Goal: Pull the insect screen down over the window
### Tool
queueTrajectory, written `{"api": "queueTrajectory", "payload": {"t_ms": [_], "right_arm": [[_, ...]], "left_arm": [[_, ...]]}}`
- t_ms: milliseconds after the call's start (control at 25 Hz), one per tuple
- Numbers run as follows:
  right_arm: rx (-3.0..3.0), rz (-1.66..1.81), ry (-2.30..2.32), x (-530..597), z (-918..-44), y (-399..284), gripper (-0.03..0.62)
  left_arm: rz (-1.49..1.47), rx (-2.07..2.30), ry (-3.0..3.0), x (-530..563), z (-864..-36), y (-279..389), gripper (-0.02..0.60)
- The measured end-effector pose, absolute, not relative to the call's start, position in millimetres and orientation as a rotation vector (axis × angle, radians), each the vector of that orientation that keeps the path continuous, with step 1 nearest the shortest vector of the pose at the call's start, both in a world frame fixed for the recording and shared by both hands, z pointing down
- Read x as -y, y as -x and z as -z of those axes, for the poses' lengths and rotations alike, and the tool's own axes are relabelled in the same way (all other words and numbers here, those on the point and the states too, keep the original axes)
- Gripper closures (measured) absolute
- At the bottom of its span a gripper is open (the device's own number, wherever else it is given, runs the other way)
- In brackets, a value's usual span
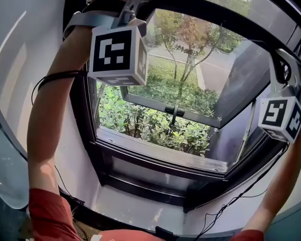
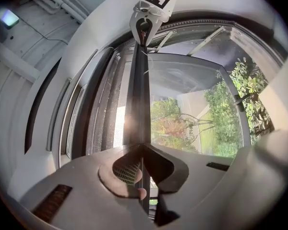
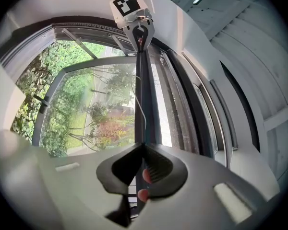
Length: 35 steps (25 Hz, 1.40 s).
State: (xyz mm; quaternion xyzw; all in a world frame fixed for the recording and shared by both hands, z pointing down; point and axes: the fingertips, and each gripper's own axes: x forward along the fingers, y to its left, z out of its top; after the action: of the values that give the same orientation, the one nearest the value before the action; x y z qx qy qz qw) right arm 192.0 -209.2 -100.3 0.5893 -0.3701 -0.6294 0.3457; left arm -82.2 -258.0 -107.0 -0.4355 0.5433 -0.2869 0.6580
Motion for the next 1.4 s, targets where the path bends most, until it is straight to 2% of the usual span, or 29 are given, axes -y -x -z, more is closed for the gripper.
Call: {"api": "queueTrajectory", "payload": {"t_ms": [1400], "right_arm": [[1.085, 1.546, -1.494, 202.3, -71.3, -191.9, 0.565]], "left_arm": [[0.808, -1.2, 1.045, 249.7, -64.1, 83.3, 0.555]]}}
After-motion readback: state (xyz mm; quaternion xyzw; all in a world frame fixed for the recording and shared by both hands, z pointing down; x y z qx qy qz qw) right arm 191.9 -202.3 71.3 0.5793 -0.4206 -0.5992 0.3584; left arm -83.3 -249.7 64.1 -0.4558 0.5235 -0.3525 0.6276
